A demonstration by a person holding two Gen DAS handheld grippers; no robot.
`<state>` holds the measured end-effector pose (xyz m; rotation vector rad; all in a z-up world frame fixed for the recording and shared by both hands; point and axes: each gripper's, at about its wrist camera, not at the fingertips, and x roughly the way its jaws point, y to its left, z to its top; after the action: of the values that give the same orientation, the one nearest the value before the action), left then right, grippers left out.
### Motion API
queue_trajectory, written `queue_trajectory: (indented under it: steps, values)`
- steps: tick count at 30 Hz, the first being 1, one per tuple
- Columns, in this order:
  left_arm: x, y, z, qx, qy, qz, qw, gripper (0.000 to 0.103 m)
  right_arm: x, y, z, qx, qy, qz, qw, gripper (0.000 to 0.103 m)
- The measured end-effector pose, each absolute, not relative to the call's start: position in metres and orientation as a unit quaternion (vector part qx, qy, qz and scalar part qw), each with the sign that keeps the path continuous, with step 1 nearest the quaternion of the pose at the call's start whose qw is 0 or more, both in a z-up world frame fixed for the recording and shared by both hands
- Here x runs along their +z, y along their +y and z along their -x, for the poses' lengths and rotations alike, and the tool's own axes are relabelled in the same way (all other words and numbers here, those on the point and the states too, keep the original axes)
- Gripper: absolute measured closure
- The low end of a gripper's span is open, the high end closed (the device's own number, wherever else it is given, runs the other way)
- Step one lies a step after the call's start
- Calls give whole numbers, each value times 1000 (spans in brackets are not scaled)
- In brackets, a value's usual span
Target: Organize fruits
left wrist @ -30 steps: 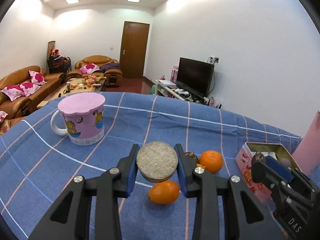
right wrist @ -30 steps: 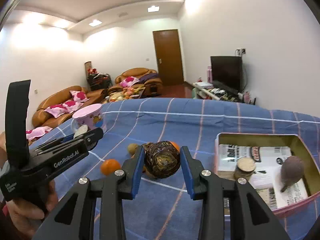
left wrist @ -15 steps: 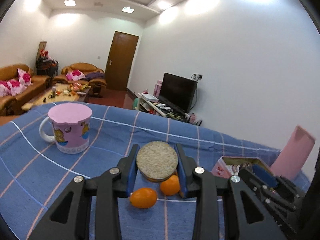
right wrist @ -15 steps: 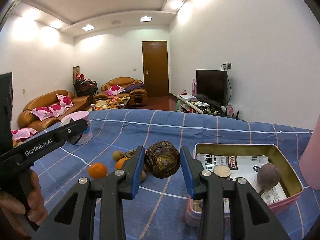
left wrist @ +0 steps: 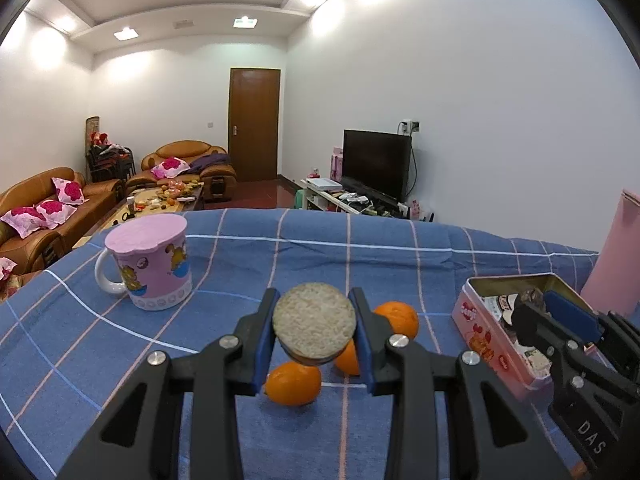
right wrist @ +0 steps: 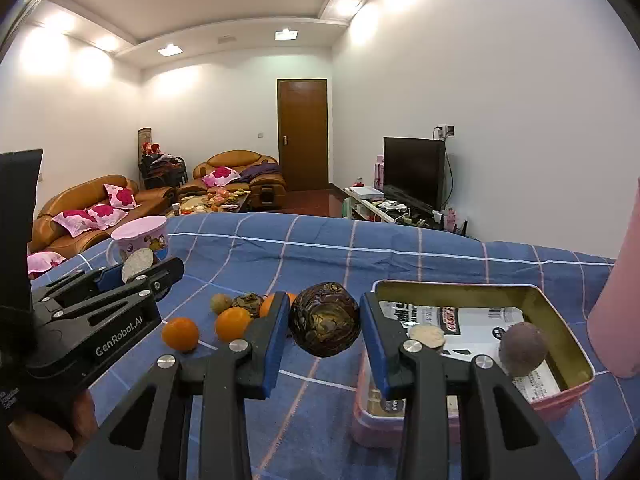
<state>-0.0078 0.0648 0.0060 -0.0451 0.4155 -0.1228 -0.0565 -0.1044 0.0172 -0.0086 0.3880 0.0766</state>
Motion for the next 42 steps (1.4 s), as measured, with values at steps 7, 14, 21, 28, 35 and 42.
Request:
queue_trajectory:
  steps: [7,14,21,28,35,42]
  values:
    - [6,49,16,-61,205,0,977,66,17,-113,68,31,192,8,981,65]
    - [8,35,24,-63,207,-8,976,66,19,-121,74,23,193,5,981,65]
    - [6,24,29,-69,213,-3,975,66,20,-129,79,18,193,6,981,65]
    - [7,10,34,-78,215,-5,973,66,20,-143,85,9,193,8,981,65]
    - [7,-2,39,-87,218,-5,972,66,20,-154,89,-1,194,7,981,65]
    - [7,-14,43,-95,217,-10,972,66,21,-160,94,-2,193,12,981,65]
